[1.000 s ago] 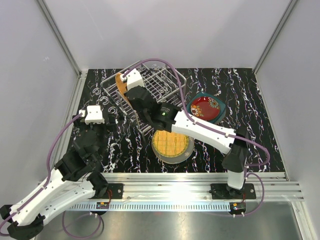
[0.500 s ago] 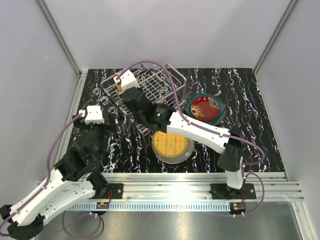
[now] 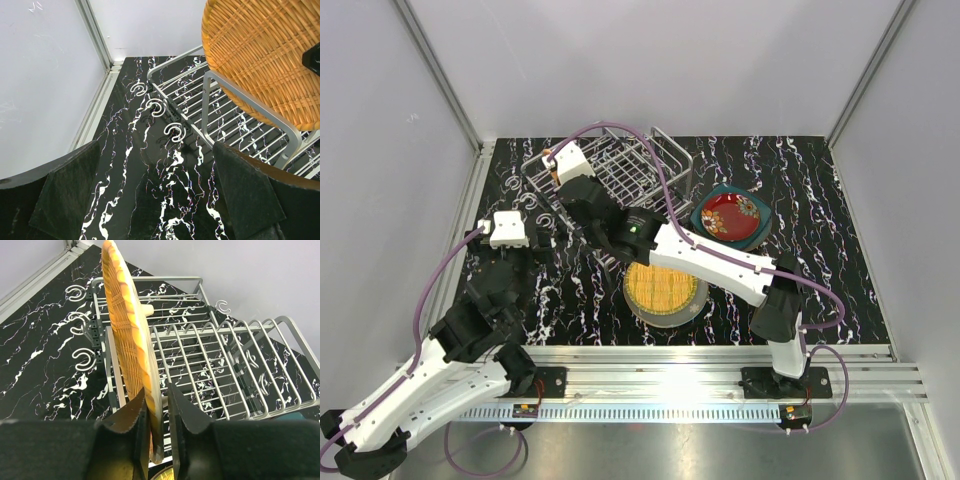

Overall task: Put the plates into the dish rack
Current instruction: Insert the plate into the dish rack

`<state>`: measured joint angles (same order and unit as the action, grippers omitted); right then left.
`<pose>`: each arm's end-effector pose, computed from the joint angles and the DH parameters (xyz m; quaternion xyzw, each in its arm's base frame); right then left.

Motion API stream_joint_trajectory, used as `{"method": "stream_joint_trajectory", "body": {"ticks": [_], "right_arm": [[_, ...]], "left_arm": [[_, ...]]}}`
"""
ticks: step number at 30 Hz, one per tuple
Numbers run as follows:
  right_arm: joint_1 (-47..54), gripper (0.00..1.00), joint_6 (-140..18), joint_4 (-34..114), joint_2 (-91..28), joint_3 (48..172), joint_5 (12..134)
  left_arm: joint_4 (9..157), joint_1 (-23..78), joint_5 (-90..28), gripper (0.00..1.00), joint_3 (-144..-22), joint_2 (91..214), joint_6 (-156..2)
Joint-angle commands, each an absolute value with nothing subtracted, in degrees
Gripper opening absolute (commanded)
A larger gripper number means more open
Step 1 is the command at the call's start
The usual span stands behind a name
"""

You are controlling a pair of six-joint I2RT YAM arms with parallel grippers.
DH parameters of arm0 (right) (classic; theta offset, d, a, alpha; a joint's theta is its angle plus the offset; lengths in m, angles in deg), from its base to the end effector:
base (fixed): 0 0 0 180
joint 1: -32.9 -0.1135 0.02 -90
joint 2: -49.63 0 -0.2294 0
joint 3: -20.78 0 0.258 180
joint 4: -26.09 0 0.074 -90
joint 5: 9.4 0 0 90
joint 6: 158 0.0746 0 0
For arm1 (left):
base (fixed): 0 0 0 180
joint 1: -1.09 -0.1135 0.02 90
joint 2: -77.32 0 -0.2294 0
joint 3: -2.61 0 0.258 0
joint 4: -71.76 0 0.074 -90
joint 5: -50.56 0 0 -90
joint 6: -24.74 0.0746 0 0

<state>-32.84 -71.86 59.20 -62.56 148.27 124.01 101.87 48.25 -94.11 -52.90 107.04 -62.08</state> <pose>0.2430 0.4143 0.3548 -0.2496 0.7408 0.0251 0.6231 0.1601 -0.0832 0.3307 -0.0055 0.7223 0.0860 0.6862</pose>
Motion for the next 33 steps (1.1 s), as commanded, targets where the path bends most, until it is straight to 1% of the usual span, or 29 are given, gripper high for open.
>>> {"method": "stream_joint_trajectory", "body": {"ticks": [1,2,3,6,20,25,26,27,33], "right_arm": [[-33.3,0.26,-71.7,59.3,-62.0,150.8,123.8],[-33.4,0.29,-71.6,59.5,-62.0,150.9,123.6],[-33.4,0.29,-71.4,59.7,-61.8,151.0,123.4],[-33.5,0.26,-71.1,60.1,-61.5,150.7,123.0],[-33.4,0.27,-66.2,59.9,-58.0,147.1,121.6],[-33.4,0.31,-65.7,59.8,-57.2,146.4,121.3],[-33.4,0.34,-65.6,59.5,-56.7,145.9,121.1],[-33.4,0.35,-65.8,58.5,-56.3,145.5,120.9],[-33.4,0.36,-65.8,55.0,-54.5,142.3,114.9]], "left_arm": [[100.0,47.9,-93.8,0.99,-54.2,107.2,-62.2],[100.1,47.9,-93.8,0.99,-54.2,107.2,-62.3],[100.1,47.9,-93.8,0.99,-54.2,107.2,-62.3],[100.0,47.9,-93.8,0.99,-54.2,107.3,-62.2],[100.1,47.9,-93.9,0.99,-54.2,107.5,-62.3],[100.1,47.9,-94.0,0.99,-54.2,107.6,-62.3],[100.1,47.9,-94.2,0.99,-54.3,107.6,-62.3],[100.1,47.9,-94.3,0.99,-54.2,107.5,-62.3],[100.1,47.9,-94.9,0.99,-54.1,106.7,-62.3]]}}
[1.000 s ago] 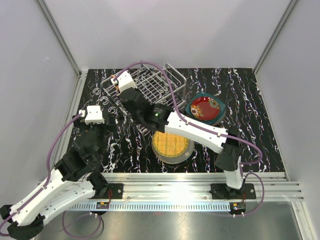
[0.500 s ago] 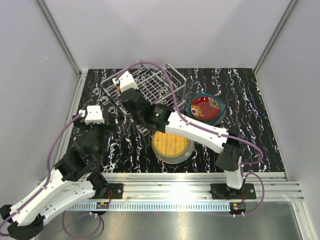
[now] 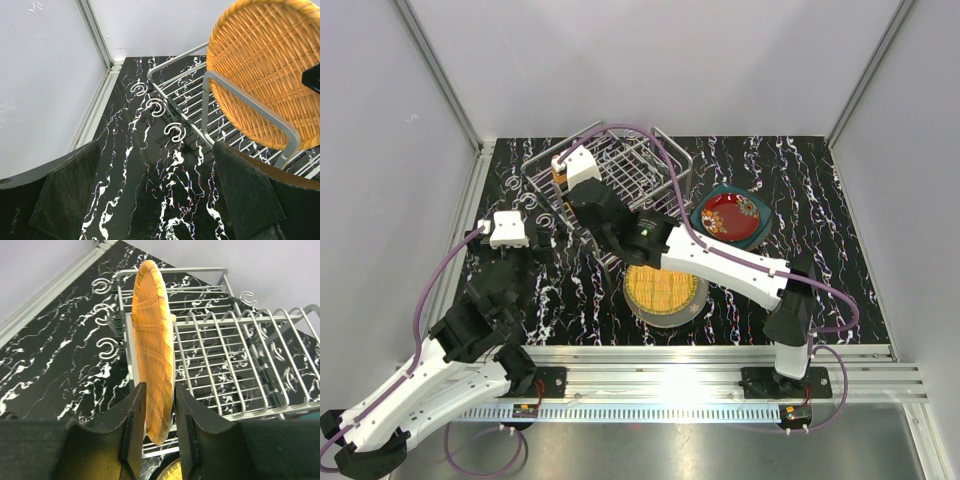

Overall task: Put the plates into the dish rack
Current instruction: Insert the plate into the dish rack

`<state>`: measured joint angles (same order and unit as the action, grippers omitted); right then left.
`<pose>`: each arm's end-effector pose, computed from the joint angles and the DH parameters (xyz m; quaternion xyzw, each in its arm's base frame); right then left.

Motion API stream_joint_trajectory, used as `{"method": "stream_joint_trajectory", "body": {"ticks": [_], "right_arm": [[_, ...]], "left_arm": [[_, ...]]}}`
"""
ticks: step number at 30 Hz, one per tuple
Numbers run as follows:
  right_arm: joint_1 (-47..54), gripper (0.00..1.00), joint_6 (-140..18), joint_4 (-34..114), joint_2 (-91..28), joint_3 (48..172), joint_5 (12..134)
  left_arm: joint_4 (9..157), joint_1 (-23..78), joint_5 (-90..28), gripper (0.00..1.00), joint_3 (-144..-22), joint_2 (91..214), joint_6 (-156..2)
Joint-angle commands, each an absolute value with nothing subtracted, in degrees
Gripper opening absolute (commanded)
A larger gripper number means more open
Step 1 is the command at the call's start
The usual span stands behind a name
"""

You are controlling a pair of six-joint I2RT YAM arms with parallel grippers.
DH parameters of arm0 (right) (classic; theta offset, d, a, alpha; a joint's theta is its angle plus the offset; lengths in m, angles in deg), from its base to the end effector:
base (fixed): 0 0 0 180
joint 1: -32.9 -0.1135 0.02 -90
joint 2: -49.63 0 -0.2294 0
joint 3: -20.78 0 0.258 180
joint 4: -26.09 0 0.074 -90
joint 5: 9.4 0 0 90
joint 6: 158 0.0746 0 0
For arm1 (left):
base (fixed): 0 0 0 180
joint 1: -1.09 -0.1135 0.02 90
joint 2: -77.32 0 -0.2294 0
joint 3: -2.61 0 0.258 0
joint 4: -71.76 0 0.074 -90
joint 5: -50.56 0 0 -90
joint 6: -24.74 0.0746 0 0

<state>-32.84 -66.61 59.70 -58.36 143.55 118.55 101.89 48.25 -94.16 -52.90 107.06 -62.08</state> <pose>0.2333 0.4060 0.3546 -0.2494 0.7517 0.0839 0.6047 0.1602 -0.0832 0.3306 -0.0057 0.7224 0.0865 0.6860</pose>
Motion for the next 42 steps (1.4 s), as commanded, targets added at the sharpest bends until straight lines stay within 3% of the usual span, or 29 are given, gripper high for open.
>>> {"method": "stream_joint_trajectory", "body": {"ticks": [1,13,29,34,42], "right_arm": [[-33.4,0.36,-65.7,54.6,-54.4,141.8,112.9],[-33.4,0.38,-64.8,51.1,-50.8,136.9,108.6],[-33.3,0.49,-65.6,45.2,-44.9,128.4,104.7],[-33.4,0.56,-66.4,46.0,-43.2,127.3,108.6],[-33.3,0.56,-66.0,43.3,-36.9,120.7,109.2]], "left_arm": [[100.2,47.9,-94.9,0.99,-54.0,106.6,-62.3],[100.1,47.9,-95.2,0.99,-54.0,105.9,-62.3],[100.2,48.0,-95.5,0.99,-53.9,106.0,-62.3],[100.3,47.9,-95.7,0.99,-54.0,106.2,-62.2],[100.2,47.9,-95.9,0.99,-54.0,106.4,-62.0]]}}
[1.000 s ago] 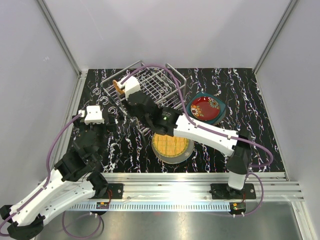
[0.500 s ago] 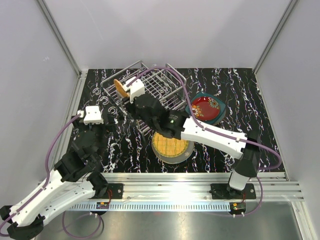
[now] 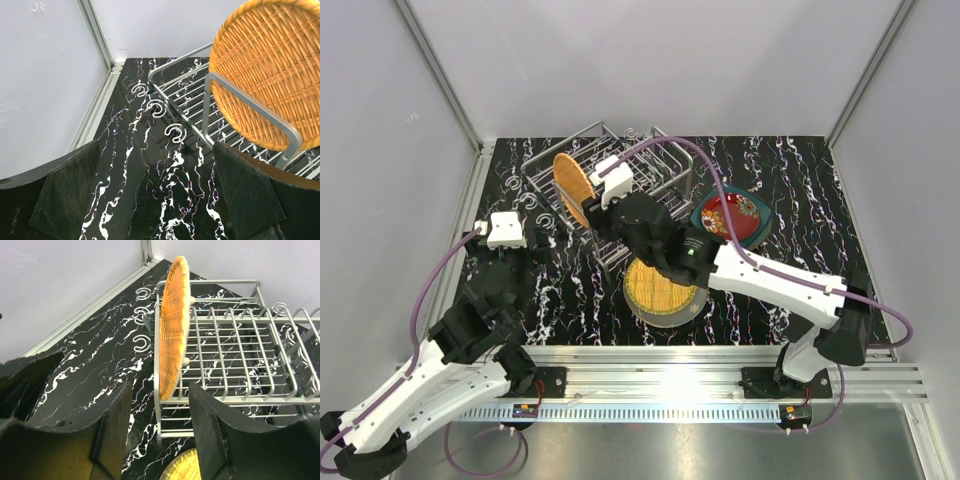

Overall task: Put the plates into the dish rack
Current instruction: Insert the plate into the dish rack, then grab a plate with the right arm

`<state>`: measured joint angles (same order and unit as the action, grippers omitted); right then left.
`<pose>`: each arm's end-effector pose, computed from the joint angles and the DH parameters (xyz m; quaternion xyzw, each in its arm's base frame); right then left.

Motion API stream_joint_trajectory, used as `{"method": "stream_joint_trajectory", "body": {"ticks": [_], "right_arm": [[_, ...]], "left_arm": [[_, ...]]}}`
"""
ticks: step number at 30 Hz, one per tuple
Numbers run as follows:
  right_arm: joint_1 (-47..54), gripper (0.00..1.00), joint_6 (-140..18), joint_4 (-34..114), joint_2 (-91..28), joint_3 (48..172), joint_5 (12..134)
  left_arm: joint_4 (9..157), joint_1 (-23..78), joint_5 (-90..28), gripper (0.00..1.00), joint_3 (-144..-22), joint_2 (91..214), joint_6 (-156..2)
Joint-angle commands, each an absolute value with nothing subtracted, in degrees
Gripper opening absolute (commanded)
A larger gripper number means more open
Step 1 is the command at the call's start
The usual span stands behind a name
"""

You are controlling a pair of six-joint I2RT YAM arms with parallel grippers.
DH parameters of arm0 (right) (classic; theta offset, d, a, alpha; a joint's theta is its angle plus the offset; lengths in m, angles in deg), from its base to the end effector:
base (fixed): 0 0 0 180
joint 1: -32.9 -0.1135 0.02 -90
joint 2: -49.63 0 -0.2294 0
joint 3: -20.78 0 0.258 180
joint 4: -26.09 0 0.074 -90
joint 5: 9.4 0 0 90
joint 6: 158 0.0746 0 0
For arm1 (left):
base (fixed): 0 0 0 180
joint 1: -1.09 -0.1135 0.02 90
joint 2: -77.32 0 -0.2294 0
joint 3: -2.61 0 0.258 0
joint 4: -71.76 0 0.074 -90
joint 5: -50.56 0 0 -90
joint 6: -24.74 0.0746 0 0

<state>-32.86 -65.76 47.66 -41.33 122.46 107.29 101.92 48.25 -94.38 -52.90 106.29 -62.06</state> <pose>0.2011 0.3651 0.3644 -0.2697 0.7151 0.1991 0.6134 0.1581 -0.0807 0.3325 -0.0105 0.7197 0.0846 0.6890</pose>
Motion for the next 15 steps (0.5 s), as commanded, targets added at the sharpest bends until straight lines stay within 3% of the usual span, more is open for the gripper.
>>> {"method": "stream_joint_trajectory", "body": {"ticks": [1,7,15], "right_arm": [[-33.4,0.56,-65.7,43.0,-35.2,119.0,109.2],[-33.3,0.54,-60.0,42.6,-25.2,106.7,111.4],[-29.3,0.48,-37.4,52.2,-13.8,85.5,114.2]], "left_arm": [[100.2,47.9,-96.0,0.99,-54.0,106.5,-62.0],[100.2,47.9,-96.1,0.99,-54.1,106.6,-62.1],[100.9,47.9,-95.2,0.99,-54.5,106.8,-62.6]]}}
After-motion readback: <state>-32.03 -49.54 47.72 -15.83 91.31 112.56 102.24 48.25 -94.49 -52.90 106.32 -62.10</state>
